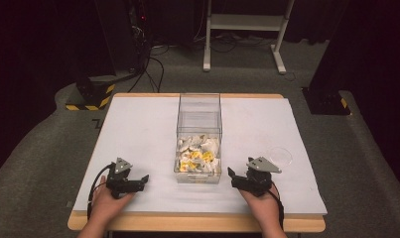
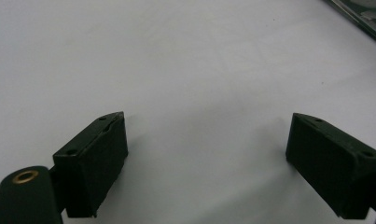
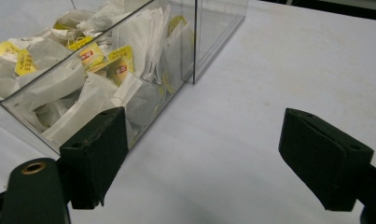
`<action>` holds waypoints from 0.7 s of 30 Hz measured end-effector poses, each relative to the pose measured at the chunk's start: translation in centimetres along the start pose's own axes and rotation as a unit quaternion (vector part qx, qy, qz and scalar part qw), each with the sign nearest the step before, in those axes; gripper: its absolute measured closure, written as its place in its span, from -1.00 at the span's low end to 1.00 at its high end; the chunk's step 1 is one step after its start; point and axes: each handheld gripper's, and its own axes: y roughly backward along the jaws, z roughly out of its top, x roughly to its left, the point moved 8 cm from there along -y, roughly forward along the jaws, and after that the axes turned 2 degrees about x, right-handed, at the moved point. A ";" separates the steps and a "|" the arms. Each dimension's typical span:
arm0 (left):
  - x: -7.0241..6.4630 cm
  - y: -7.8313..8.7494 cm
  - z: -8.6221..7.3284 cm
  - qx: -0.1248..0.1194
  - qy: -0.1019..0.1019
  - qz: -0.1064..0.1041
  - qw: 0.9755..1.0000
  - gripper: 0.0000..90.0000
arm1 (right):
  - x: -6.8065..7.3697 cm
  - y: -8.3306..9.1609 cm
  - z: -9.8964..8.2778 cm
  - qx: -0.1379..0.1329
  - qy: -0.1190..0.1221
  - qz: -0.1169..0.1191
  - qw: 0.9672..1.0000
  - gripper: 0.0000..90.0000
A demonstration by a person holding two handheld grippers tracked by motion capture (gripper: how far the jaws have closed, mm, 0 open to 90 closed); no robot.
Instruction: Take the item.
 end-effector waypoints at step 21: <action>0.0 0.0 0.0 0.000 0.000 0.000 1.000 -0.71 | 0.8 1.5 2.2 -0.029 0.012 0.008 0.999 -0.62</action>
